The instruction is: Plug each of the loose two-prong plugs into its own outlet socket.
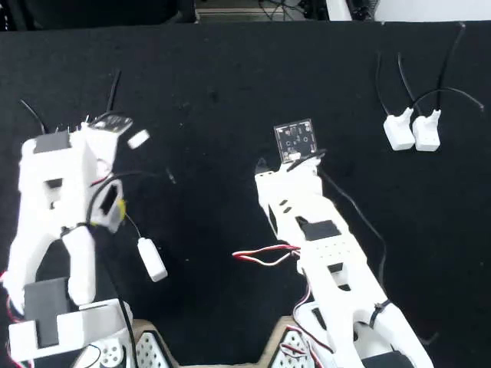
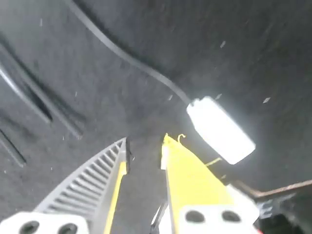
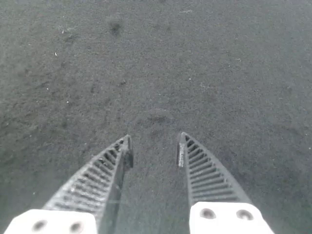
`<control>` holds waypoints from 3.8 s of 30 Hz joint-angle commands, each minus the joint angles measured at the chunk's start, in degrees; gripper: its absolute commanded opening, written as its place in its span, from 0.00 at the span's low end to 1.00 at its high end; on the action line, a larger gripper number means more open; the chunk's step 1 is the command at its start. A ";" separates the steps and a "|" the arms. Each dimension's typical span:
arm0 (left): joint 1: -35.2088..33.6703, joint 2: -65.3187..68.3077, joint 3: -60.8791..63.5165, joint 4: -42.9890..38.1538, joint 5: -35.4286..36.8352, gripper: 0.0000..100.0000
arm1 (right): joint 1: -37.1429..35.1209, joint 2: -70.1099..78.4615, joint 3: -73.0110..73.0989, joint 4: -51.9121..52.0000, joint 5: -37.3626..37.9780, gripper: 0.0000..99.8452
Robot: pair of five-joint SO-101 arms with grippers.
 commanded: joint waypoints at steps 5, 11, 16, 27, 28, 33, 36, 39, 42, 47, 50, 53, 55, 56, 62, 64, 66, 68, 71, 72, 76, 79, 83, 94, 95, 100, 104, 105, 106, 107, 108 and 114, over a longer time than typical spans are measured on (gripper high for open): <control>3.03 -2.73 13.32 0.00 -9.85 0.12 | -0.62 -2.24 -0.22 -1.49 -0.26 0.15; 15.43 -2.73 21.23 -15.91 2.29 0.12 | 4.84 -2.33 -1.36 -1.58 -0.35 0.15; 25.71 -2.90 22.02 -26.20 13.01 0.13 | 5.36 -2.33 -1.36 -1.58 -0.35 0.15; 33.98 -2.64 14.73 -38.68 30.59 0.13 | 5.36 -2.24 -1.45 -1.58 -0.35 0.15; 33.98 -2.81 14.64 -39.38 31.21 0.13 | 5.36 -2.15 -1.45 -1.58 -0.35 0.15; 32.22 -2.90 10.77 -40.09 34.20 0.13 | 5.36 -2.07 -1.54 -1.58 -0.35 0.15; 29.58 -2.90 8.66 -40.09 34.73 0.13 | 5.36 -2.07 -1.54 -1.58 -0.35 0.15; 26.51 -2.90 6.81 -39.74 34.29 0.13 | 5.36 -2.07 -1.54 -1.58 -0.35 0.15; 22.20 -2.20 6.20 -41.93 34.55 0.13 | 5.36 -1.98 -1.54 -1.58 -0.35 0.15; 16.13 -0.35 12.97 -55.56 37.01 0.13 | 5.27 -1.98 -1.63 -1.58 -0.35 0.15; 14.46 1.67 16.22 -62.68 45.10 0.13 | 3.78 -1.98 -1.45 -1.58 -0.35 0.15; 12.53 3.78 16.48 -65.85 51.25 0.13 | 2.55 -1.98 -1.19 -1.58 0.00 0.15; 11.56 4.92 15.60 -65.58 53.98 0.13 | 2.55 -1.98 -1.10 -1.58 0.00 0.15; 11.38 5.54 14.99 -64.97 54.77 0.13 | 2.64 -1.98 -1.10 -1.58 0.00 0.15; 8.92 10.11 10.24 -64.53 55.38 0.13 | 2.64 -1.98 -1.19 -1.58 0.00 0.15; 8.40 12.31 9.10 -64.53 55.38 0.13 | 2.64 -1.98 -1.19 -1.58 0.00 0.15; 8.22 14.24 8.92 -64.35 55.38 0.13 | 2.64 -1.98 -1.19 -1.58 0.00 0.15; 8.13 15.30 8.75 -61.89 55.38 0.13 | 2.64 -1.98 -1.19 -1.58 0.00 0.15; 8.13 15.30 7.69 -55.12 55.30 0.13 | 2.64 -1.98 -1.36 -1.58 0.00 0.15; 7.78 15.30 7.34 -53.10 55.21 0.13 | 2.64 -1.98 -1.36 -1.58 0.00 0.15; 5.23 15.30 5.85 -46.24 51.69 0.12 | 2.64 -1.98 -1.45 -1.58 0.00 0.15; 2.33 15.21 4.62 -41.41 47.56 0.12 | 2.64 -1.98 -1.45 -1.58 0.00 0.15; -0.92 14.15 3.03 -33.93 41.85 0.12 | 2.64 -1.98 -1.54 -1.58 0.00 0.15; -1.19 -11.52 7.34 -24.97 33.41 0.13 | 2.64 -1.98 -1.45 -1.58 -0.26 0.15; -1.19 -14.51 7.96 -25.14 33.41 0.13 | 2.64 -1.98 -1.36 -1.58 -0.26 0.15; -2.24 -24.88 10.51 -24.88 29.27 0.13 | 2.64 -1.98 -1.19 -1.58 -0.26 0.15; -5.41 -25.85 11.12 -24.53 20.04 0.13 | 2.64 -1.98 -1.19 -1.58 -0.26 0.15; -6.55 -25.49 11.03 -24.44 17.93 0.13 | 2.64 -1.98 -1.19 -1.58 -0.26 0.15; -7.96 -25.05 11.03 -24.62 15.56 0.13 | 2.64 -1.98 -1.19 -1.58 -0.26 0.15; -9.45 -24.44 10.95 -24.62 12.92 0.13 | 2.64 -1.98 -1.19 -1.49 -0.26 0.15; -10.95 -23.65 10.95 -24.44 10.37 0.13 | 2.64 -1.98 -1.19 -1.49 -0.26 0.15; -16.66 -15.56 7.60 -17.93 -2.55 0.13 | 2.64 -1.98 -1.10 -1.49 -0.26 0.15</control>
